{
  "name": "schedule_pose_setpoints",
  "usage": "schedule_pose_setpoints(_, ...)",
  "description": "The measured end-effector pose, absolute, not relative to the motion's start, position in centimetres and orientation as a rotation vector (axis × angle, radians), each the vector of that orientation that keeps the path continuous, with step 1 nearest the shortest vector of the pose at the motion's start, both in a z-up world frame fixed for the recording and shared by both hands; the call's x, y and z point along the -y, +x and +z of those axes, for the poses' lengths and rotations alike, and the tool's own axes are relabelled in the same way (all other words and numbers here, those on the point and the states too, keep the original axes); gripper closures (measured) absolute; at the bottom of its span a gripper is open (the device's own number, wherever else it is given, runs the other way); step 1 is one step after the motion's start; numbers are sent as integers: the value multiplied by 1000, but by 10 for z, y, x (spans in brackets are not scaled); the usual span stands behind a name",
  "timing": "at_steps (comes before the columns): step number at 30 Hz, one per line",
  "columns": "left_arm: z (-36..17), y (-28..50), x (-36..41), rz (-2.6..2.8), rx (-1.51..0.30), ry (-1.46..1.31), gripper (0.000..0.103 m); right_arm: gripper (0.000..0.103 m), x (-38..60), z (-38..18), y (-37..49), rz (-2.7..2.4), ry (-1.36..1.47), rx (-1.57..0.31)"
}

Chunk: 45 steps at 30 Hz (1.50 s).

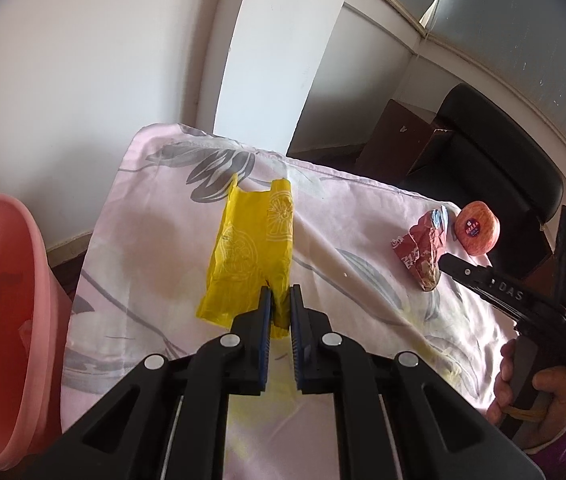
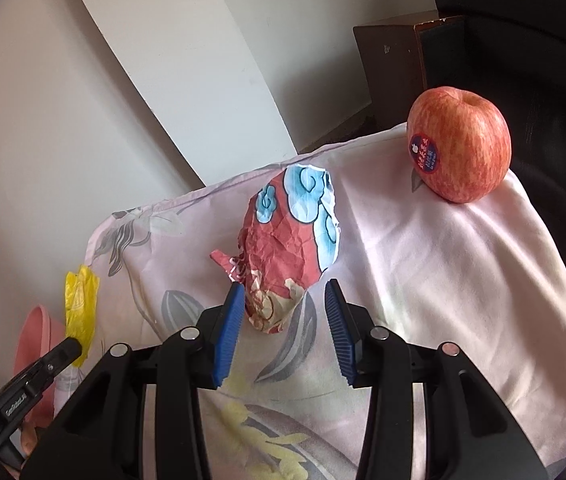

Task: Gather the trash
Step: 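Grasp the yellow plastic bag with the left tool while the right grasps the red-blue paper wrapper, then carry the yellow bag and paper wrapper over the pink basin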

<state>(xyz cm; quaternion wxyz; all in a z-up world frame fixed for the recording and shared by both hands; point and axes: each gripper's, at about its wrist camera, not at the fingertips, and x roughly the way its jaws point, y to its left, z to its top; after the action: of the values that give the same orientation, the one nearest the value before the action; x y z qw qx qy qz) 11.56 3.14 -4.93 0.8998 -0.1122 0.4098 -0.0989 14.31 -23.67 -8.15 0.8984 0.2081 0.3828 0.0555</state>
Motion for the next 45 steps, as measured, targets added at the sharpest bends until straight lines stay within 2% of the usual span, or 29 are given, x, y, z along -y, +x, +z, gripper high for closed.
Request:
schedule_pose_setpoints(5, -50, 111, -34, -212, -850, -247, 95, 61, 236, -93, 160, 109, 479, -845)
schedule_pose_setpoints(12, -50, 108, -34, -215, -849, -251, 95, 61, 230, -92, 161, 130, 480, -818)
schedule_pose_setpoints(14, -50, 107, -34, -214, -845, -249, 95, 73, 231, -91, 158, 136, 483, -805)
schedule_pose_setpoints(22, -44, 100, -32, -216, -831, -245, 95, 81, 228, -85, 149, 182, 462, -782)
schedule_pose_setpoints(45, -7, 48, -46, -138, -728, -234, 95, 82, 179, -32, 76, 352, 293, -687)
